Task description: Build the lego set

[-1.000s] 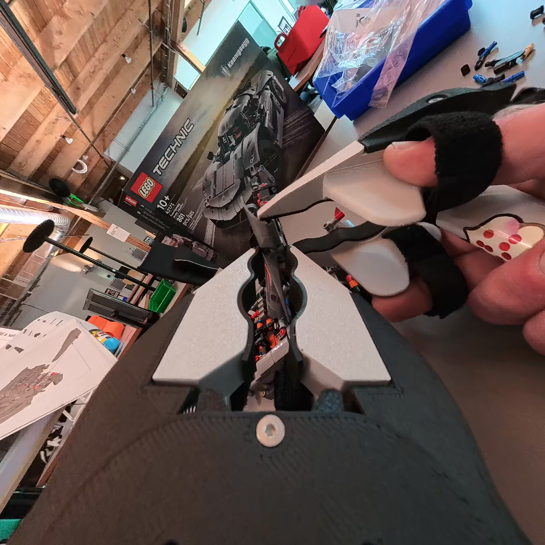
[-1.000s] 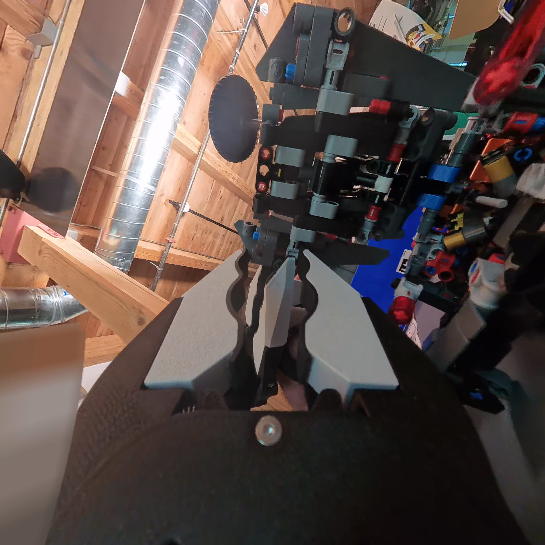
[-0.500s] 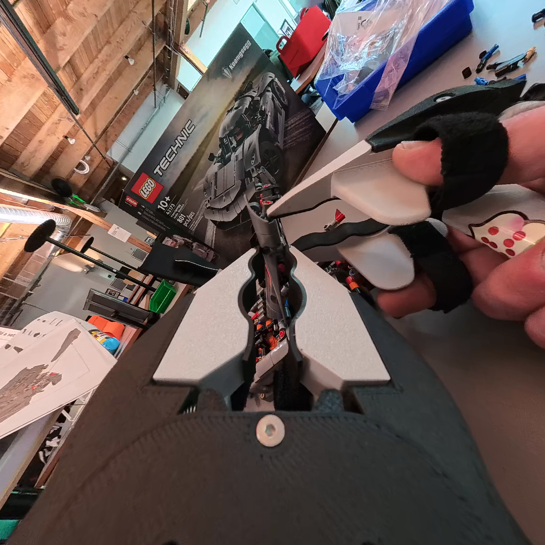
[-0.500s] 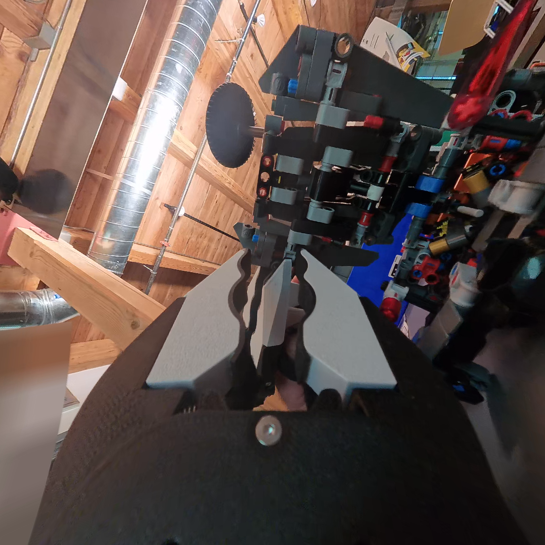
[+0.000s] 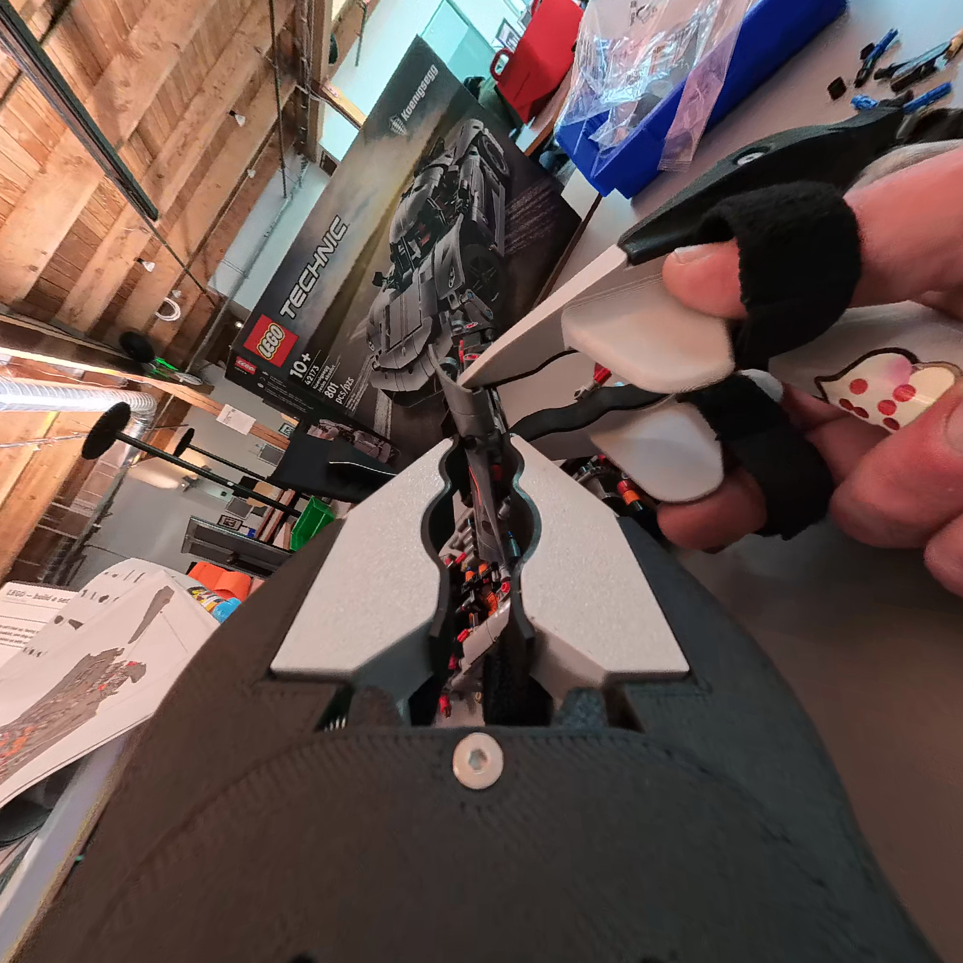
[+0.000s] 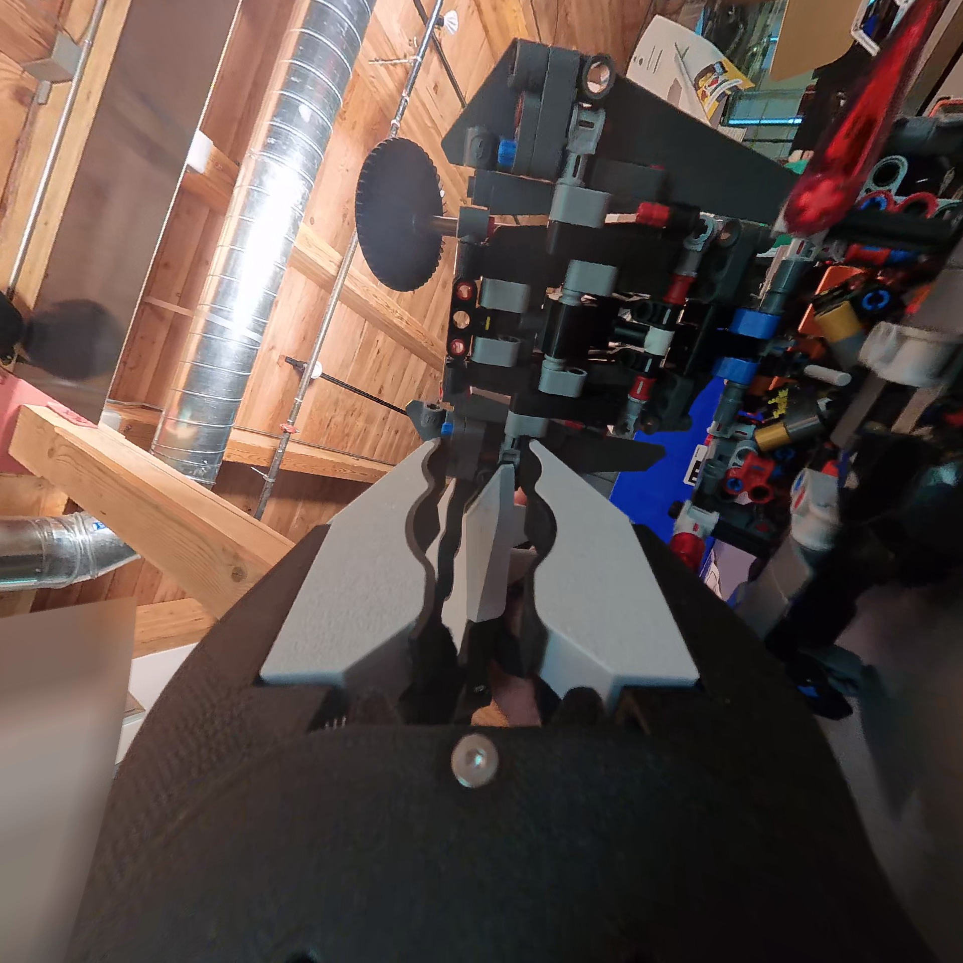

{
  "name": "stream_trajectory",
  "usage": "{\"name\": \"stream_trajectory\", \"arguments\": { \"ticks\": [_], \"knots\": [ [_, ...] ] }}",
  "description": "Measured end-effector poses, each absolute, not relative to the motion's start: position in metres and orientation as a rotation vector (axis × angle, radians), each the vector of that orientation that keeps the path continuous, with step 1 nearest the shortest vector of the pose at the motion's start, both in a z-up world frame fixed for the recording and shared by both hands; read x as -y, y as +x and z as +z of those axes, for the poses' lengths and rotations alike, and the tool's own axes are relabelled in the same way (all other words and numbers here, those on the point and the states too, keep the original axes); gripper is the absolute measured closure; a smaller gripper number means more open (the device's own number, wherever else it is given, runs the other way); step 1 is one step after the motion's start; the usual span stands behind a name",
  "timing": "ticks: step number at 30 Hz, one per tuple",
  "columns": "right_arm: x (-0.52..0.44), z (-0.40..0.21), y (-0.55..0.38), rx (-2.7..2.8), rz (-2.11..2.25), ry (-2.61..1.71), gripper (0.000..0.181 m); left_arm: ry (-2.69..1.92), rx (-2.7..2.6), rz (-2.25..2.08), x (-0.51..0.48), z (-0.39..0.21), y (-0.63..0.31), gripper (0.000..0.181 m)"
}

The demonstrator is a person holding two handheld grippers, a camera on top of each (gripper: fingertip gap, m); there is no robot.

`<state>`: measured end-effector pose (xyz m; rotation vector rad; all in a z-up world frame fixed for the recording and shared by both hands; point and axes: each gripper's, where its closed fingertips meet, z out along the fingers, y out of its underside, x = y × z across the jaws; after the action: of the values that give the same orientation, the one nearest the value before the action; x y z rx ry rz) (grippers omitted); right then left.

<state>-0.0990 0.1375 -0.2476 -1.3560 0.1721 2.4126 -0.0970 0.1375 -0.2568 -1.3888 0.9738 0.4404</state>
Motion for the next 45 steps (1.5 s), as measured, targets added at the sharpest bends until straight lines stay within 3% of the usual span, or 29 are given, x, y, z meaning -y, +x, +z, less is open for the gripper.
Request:
{"name": "stream_trajectory", "arguments": {
  "ticks": [18, 21, 32, 37, 42, 45],
  "knots": [
    [-0.139, -0.249, -0.099, -0.094, 2.323, -1.438, 0.161, -1.383, -0.993, 0.492, -0.138, -0.26, -0.098, 0.168],
    [-0.137, -0.244, -0.092, -0.065, 2.333, -1.42, 0.14, -1.379, -1.002, 0.481, -0.137, -0.259, -0.096, 0.161],
    [-0.121, -0.227, -0.021, 0.186, 2.061, -1.536, 0.132, -1.418, -1.017, 0.436, -0.138, -0.259, -0.093, 0.152],
    [-0.133, -0.224, 0.006, 0.284, 1.812, -1.618, 0.128, -1.409, -1.092, 0.516, -0.142, -0.272, -0.083, 0.163],
    [-0.142, -0.234, 0.013, 0.397, 1.65, -1.701, 0.125, -1.392, -1.165, 0.578, -0.143, -0.279, -0.075, 0.162],
    [-0.145, -0.238, 0.011, 0.503, 1.516, -1.746, 0.123, -1.388, -1.173, 0.529, -0.137, -0.274, -0.074, 0.152]
  ]
}}
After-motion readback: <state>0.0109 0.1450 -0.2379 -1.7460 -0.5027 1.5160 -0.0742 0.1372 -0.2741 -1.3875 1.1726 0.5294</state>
